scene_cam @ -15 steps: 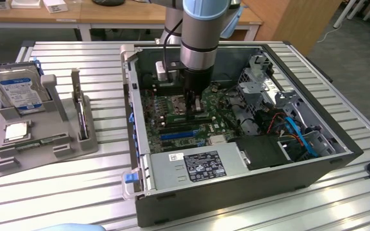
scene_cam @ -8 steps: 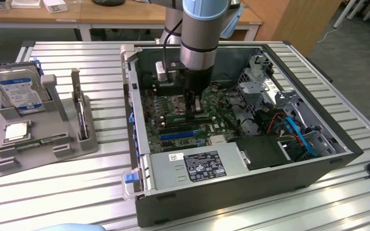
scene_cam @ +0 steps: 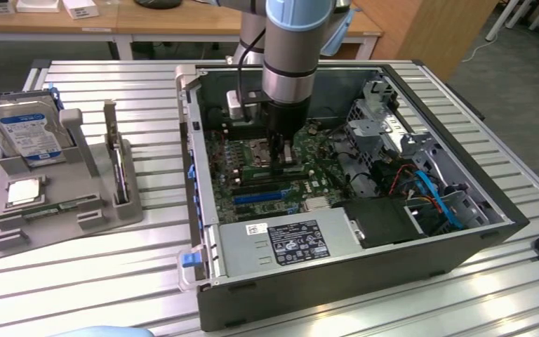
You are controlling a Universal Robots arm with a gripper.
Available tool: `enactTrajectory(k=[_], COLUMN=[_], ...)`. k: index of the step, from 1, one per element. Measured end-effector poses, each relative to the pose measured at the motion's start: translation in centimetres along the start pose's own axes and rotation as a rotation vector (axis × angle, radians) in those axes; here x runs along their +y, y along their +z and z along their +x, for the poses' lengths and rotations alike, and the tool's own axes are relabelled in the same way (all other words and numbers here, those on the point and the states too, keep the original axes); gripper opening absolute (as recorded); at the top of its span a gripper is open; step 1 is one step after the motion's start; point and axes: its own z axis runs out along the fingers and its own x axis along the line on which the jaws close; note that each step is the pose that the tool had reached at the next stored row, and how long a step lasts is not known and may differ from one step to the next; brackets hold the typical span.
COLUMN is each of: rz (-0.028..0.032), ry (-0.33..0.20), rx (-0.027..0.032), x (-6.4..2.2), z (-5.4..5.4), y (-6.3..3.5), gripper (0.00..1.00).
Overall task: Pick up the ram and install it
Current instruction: 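Insert the ram into the slot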
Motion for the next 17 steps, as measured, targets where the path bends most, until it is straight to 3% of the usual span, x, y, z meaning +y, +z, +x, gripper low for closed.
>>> enactTrajectory(k=[17], rz=[0.0001], ry=[0.0], rx=[-0.0005], x=[0.01], z=[-0.04], y=[0.16], gripper=[0.15])
